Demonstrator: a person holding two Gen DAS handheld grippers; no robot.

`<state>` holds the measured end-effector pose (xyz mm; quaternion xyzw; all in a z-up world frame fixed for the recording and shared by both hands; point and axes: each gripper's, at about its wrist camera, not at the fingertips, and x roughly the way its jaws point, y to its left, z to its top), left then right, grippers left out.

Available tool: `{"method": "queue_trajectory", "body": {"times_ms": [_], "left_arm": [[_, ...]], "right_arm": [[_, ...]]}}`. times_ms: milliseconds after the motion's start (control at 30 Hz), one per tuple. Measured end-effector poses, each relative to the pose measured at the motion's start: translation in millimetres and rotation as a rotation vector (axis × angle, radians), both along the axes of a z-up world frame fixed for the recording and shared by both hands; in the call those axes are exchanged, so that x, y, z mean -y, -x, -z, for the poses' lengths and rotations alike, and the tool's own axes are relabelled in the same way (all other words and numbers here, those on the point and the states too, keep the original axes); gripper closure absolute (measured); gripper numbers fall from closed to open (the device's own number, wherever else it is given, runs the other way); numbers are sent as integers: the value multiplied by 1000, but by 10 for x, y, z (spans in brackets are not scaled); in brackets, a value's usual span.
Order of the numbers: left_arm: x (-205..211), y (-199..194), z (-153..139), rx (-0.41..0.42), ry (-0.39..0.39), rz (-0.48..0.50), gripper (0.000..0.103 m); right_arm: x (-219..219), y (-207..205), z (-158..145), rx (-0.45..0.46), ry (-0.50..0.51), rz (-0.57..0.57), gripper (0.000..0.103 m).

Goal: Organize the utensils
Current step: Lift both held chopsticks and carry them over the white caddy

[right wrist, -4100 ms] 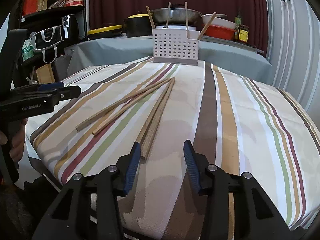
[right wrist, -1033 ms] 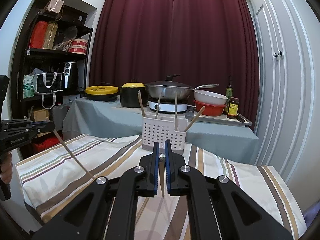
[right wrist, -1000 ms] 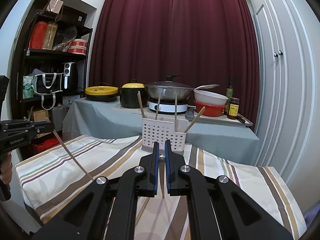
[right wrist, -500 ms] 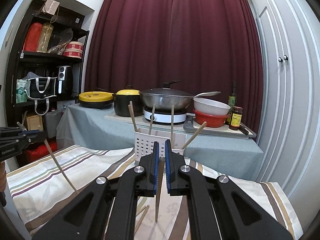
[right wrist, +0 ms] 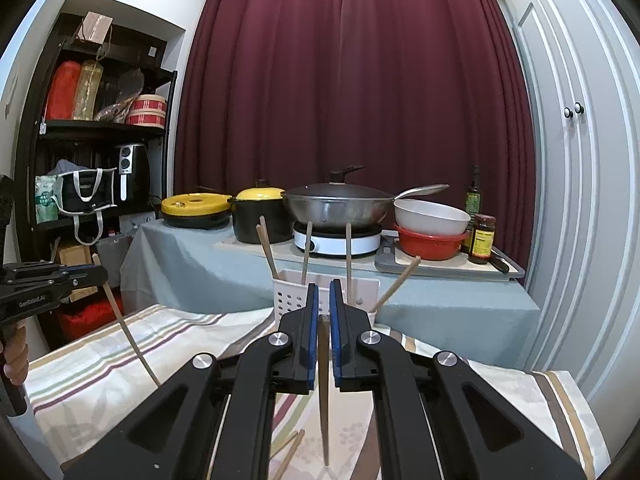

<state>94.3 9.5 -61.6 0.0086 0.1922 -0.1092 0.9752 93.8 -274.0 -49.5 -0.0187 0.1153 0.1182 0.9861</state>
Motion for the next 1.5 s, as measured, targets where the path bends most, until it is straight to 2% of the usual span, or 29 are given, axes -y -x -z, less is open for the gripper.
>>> {"method": "queue_trajectory", "body": {"times_ms": [133,333,600,800,967,1133,1500], "left_arm": [[42,-87,-166,36,3,19,97],[144,-301,-525,133,0,35,97],[324,-880,-976,226,17,43,97],[451,-1387,-1170,238,29,39,97],[542,-1728,-1162,227,36,28,97],[628,-1993,-1046,206,31,27,97],[807,-2338,-556,119,-14,37,97]], "right_arm": [[7,-124,-135,28,-4,-17,97],[9,-366,-432,100,-7,-30,97],[74,-880,-786,179,-24,-25,97],[109,-1265,-904,213,-21,-13,97],[133,-1568,-934,234,-28,-8,97],[106,-1814,-842,227,-29,-17,97],[40,-2235,-311,101,-33,-19,97]]}}
